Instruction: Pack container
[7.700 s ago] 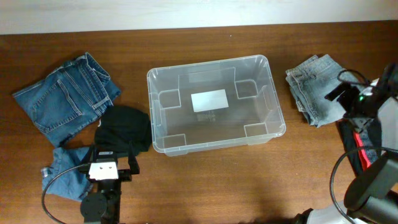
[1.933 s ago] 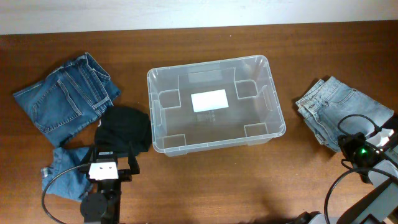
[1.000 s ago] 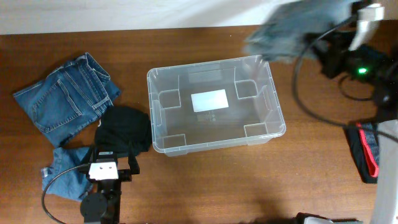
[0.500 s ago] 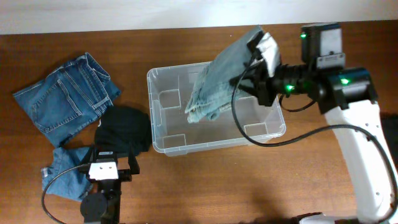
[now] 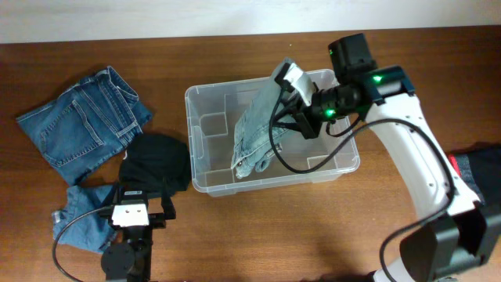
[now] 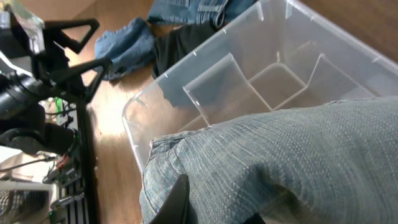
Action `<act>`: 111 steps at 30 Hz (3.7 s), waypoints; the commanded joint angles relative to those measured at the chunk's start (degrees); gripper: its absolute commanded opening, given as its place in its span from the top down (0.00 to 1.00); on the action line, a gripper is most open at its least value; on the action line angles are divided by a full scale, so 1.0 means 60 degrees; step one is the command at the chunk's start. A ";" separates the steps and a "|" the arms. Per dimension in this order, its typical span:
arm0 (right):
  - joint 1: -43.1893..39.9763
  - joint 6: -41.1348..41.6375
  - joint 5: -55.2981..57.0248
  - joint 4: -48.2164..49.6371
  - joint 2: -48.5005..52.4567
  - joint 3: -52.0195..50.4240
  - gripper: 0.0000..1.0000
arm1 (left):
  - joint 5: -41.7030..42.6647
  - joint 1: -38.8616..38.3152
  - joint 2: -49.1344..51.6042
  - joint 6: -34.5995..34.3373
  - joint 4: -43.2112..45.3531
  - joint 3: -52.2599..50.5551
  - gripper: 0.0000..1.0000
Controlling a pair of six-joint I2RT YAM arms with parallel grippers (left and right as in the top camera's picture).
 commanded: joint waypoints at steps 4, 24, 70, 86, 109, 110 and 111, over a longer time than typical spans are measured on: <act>0.0208 -0.0601 -0.0175 0.0091 0.0506 0.0164 0.96 | -0.0036 0.0015 -0.0066 0.0182 0.0022 -0.0073 0.00; 0.0208 -0.0597 0.2422 -0.0433 0.0554 -0.0153 0.96 | -0.0036 0.0015 -0.0066 0.0182 0.0022 -0.0073 0.00; 0.0189 0.1497 0.7963 -0.0259 0.1228 -0.0874 0.42 | -0.0036 0.0015 -0.0066 0.0182 0.0022 -0.0073 0.00; 0.0208 0.3457 0.8692 0.0095 0.1228 -0.0874 0.82 | -0.0036 0.0015 -0.0066 0.0182 0.0022 -0.0073 0.00; 0.0208 0.4244 0.8470 0.2233 0.1228 -0.4102 0.91 | -0.0036 0.0015 -0.0066 0.0182 0.0022 -0.0073 0.00; 0.0208 0.4244 0.8470 0.2302 0.1228 -0.4167 0.91 | -0.0036 0.0015 -0.0066 0.0182 0.0022 -0.0073 0.00; 0.0208 0.4244 0.8470 0.2324 0.1228 -0.4178 0.91 | -0.0036 0.0015 -0.0066 0.0182 0.0022 -0.0073 0.00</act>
